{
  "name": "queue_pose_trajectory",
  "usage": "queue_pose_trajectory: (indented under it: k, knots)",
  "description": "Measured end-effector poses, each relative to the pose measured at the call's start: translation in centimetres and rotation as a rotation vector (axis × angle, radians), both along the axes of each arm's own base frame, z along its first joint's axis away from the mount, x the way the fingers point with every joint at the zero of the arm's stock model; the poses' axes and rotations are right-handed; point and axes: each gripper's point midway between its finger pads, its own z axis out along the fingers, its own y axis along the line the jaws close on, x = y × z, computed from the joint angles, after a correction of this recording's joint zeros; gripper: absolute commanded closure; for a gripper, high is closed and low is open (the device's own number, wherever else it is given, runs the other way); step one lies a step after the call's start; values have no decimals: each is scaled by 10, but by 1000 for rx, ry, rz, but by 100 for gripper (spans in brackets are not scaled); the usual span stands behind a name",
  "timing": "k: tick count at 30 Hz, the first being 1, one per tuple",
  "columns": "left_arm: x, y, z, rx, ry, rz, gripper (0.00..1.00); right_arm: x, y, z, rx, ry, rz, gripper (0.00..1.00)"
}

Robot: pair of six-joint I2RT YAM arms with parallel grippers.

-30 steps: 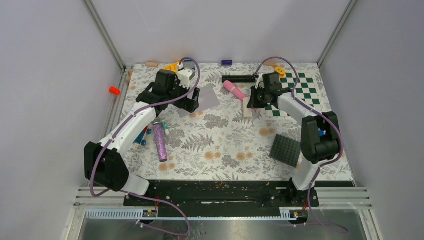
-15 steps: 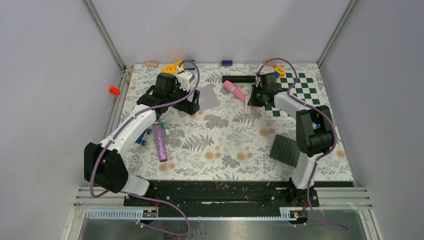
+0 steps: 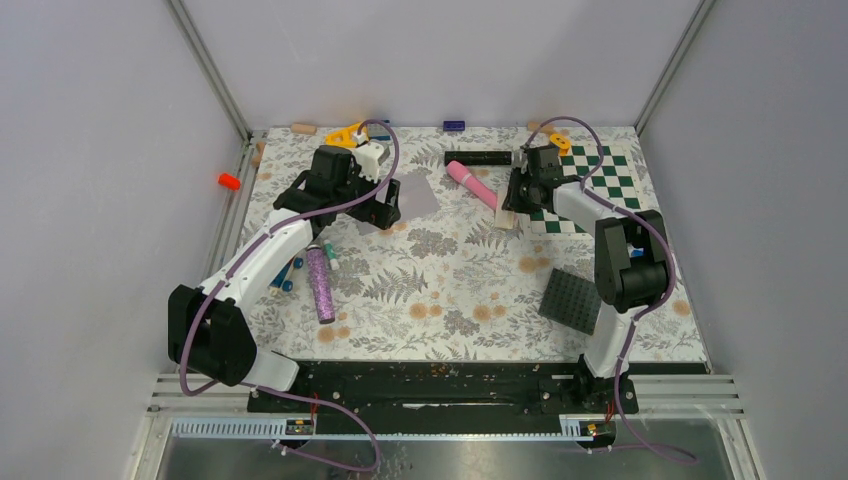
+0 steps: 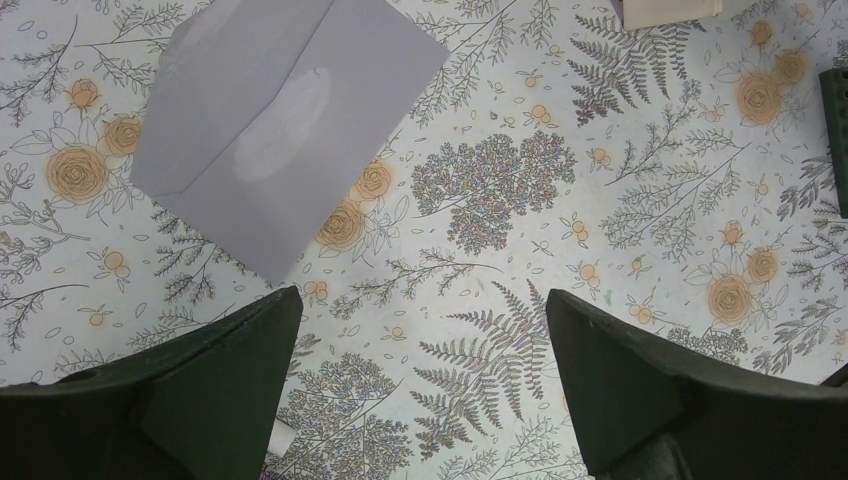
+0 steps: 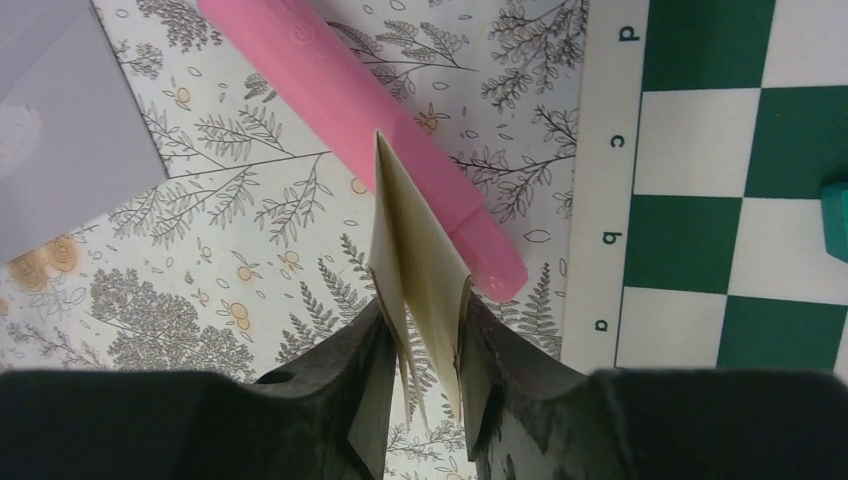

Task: Place the letter into the envelope and seal it
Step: Place the letter at the center of the board.

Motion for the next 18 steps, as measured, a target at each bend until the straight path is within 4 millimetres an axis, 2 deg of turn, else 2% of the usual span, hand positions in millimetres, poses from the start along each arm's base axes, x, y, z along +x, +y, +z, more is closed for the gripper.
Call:
queue_pose_trajectory:
  k: [3,7,12,18]
  knots:
    - [0,0,0,-2,1,-2,3,-2,-4,-3,-16,14,-11,59]
    - [-1,-1,0,-4,2,-4,3,-6,-8,-5,-31,30,-16,46]
    - [-1,-2,0,-7,3,-7,3,-6,-11,-4,-52,37,-22,35]
    - [-1,-2,1,-8,3,-8,3,-11,-15,-7,-71,57,-20,31]
